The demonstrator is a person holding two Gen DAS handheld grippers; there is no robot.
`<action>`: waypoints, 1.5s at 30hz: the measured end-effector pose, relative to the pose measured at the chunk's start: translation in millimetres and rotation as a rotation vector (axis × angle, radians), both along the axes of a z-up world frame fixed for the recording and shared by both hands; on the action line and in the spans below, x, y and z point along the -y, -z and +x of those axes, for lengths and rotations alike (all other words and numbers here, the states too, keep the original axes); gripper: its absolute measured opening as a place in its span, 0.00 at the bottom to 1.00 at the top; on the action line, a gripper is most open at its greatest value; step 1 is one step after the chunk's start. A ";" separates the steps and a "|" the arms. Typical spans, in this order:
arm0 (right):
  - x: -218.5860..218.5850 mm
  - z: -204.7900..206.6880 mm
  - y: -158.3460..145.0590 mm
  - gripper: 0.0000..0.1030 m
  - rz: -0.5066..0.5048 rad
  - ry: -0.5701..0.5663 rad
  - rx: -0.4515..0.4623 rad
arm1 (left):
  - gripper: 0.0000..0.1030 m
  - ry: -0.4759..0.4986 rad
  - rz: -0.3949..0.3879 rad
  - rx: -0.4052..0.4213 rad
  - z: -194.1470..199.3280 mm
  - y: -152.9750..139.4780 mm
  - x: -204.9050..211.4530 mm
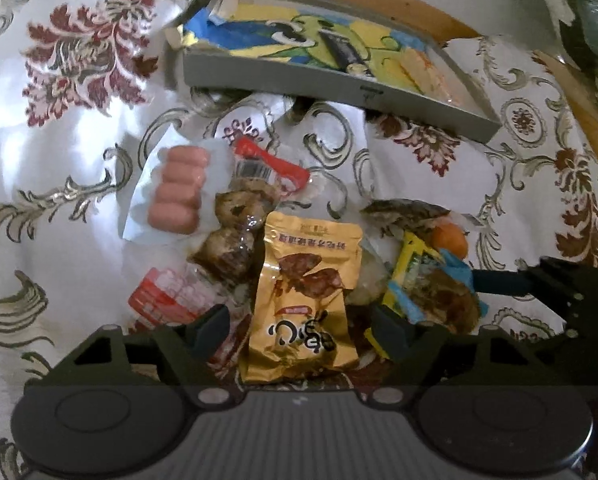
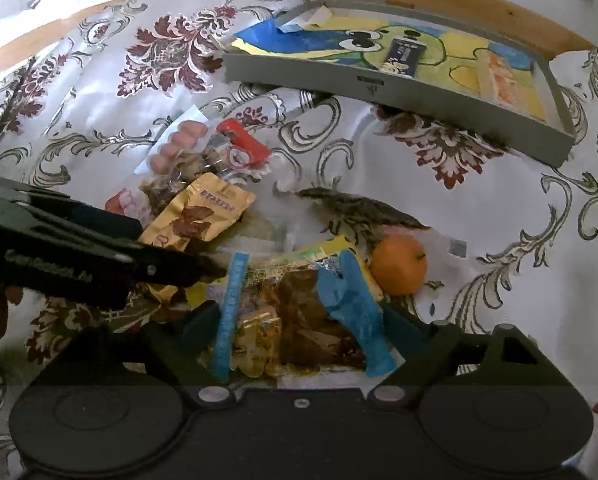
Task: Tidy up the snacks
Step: 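Grasp gold snack bag with left tool while right grasps small clear snack packet, then carry gold bag with left tool while right carries clear packet to tray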
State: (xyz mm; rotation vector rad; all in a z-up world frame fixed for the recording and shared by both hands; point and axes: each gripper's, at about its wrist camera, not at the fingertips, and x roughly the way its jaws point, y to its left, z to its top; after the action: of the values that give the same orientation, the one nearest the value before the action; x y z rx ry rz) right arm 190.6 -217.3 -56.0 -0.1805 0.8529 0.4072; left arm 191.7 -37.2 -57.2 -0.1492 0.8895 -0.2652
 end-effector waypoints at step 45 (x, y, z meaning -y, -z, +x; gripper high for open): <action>-3.9 -18.1 -30.2 0.20 0.066 0.000 0.066 | 0.48 -0.061 -0.032 0.042 -16.1 -29.6 3.8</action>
State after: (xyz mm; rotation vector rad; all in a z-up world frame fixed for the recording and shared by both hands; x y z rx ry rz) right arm 172.5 -213.3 -25.9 -0.1323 0.7741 0.4262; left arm 175.6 -41.1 -27.6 -0.1992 0.8383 -0.2250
